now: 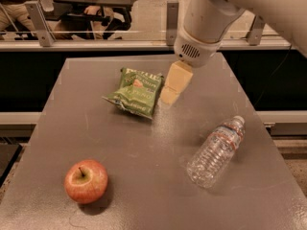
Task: Pick green jalapeno chip bag
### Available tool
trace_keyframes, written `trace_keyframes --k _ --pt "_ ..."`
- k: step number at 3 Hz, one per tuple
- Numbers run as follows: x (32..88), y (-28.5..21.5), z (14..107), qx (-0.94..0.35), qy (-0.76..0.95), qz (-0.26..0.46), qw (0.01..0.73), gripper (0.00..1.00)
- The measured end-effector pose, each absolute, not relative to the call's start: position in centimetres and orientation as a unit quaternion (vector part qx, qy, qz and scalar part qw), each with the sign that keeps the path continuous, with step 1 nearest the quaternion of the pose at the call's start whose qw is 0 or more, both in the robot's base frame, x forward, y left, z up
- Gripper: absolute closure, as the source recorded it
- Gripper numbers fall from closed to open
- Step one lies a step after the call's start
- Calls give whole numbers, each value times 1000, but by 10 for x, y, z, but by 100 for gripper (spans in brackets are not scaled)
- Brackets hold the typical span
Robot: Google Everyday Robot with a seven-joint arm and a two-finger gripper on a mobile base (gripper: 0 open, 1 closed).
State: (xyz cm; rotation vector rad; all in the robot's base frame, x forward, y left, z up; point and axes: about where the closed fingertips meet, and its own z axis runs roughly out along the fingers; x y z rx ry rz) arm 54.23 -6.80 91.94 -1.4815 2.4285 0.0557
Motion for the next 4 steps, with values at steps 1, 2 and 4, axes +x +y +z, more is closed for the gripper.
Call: trace_keyframes --k 1,2,4 --pt "556 -41 902 -503 852 21 142 0" --pt "561 -13 886 -495 857 35 136 0" --pt "568 19 851 -484 865 35 129 0"
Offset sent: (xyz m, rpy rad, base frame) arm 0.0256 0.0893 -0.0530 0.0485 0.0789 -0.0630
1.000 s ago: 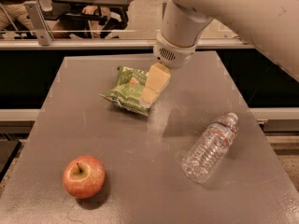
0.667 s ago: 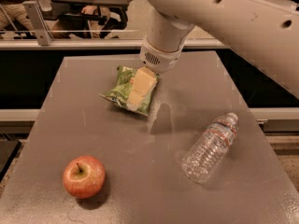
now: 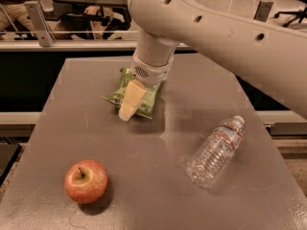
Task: Pick green jalapeno chip bag
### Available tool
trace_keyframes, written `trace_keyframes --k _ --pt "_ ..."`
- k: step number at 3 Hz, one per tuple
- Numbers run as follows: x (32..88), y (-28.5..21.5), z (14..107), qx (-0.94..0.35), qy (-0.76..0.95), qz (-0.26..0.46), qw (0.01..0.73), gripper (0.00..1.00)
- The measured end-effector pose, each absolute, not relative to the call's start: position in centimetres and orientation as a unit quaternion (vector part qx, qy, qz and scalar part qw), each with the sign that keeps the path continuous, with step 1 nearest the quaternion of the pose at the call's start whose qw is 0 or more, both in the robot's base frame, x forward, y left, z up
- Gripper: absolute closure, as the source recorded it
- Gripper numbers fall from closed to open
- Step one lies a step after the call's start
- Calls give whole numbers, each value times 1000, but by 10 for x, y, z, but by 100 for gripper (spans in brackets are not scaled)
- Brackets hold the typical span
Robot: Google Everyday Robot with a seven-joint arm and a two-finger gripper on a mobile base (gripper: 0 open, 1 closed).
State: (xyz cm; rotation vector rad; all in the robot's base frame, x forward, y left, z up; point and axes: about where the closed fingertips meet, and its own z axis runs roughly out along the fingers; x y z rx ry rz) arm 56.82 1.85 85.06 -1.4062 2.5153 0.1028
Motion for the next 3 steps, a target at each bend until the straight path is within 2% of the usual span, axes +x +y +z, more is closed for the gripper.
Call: trace_keyframes --k 2,3 --pt "578 23 837 -471 873 17 129 0" --pt "579 24 837 -468 874 16 130 18"
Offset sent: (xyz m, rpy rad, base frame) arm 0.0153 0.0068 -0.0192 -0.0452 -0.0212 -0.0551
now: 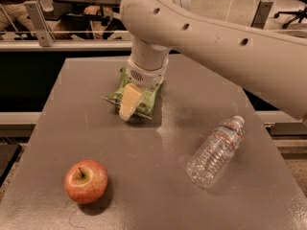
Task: Pick green jalapeno chip bag
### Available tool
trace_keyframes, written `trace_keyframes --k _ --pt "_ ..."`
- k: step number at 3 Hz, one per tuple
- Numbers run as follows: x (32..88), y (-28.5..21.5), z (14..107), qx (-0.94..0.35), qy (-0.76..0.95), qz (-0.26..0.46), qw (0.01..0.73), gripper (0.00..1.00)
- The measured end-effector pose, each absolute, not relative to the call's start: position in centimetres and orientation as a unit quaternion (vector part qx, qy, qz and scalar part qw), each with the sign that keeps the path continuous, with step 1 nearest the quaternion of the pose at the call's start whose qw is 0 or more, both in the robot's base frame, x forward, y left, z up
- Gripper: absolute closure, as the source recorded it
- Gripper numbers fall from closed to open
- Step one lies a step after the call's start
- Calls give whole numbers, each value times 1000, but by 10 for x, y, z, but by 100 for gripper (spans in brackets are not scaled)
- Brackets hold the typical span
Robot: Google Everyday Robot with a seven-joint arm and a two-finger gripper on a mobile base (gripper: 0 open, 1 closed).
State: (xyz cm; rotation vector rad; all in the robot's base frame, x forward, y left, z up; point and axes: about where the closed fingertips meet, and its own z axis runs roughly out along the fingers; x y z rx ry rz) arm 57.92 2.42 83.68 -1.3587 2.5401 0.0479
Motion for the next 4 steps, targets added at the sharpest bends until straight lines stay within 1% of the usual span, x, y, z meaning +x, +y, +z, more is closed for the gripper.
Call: trace_keyframes --k 2,3,4 --pt "578 23 847 -466 874 25 136 64" --pt "578 21 862 -469 869 39 151 88" --pt "577 20 885 -479 859 55 171 100"
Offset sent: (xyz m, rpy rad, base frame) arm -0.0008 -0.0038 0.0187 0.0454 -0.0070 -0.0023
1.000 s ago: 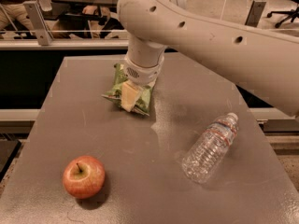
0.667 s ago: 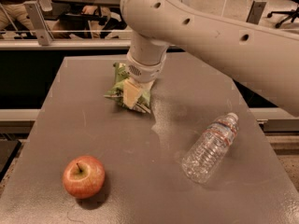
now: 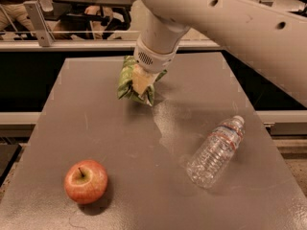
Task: Pick green jalapeno chip bag
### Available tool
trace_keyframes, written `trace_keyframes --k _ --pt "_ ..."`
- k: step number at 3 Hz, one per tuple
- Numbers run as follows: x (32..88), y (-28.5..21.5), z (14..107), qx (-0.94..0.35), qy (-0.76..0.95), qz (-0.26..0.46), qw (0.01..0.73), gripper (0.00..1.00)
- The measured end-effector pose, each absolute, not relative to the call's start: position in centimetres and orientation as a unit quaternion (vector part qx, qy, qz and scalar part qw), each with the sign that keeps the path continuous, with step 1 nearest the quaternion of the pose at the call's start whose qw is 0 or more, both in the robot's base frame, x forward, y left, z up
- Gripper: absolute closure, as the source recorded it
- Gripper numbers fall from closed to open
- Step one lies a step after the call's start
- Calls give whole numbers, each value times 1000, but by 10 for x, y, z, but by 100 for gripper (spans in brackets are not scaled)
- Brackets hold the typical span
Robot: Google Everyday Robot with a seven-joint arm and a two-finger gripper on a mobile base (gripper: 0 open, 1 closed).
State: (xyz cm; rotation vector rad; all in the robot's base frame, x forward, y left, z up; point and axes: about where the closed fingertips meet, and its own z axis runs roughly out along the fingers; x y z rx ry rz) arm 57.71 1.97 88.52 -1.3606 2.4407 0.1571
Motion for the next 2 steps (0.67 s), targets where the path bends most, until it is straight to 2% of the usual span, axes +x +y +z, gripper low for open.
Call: trace_keyframes --k 2 --pt "579 16 942 -528 819 86 207 100"
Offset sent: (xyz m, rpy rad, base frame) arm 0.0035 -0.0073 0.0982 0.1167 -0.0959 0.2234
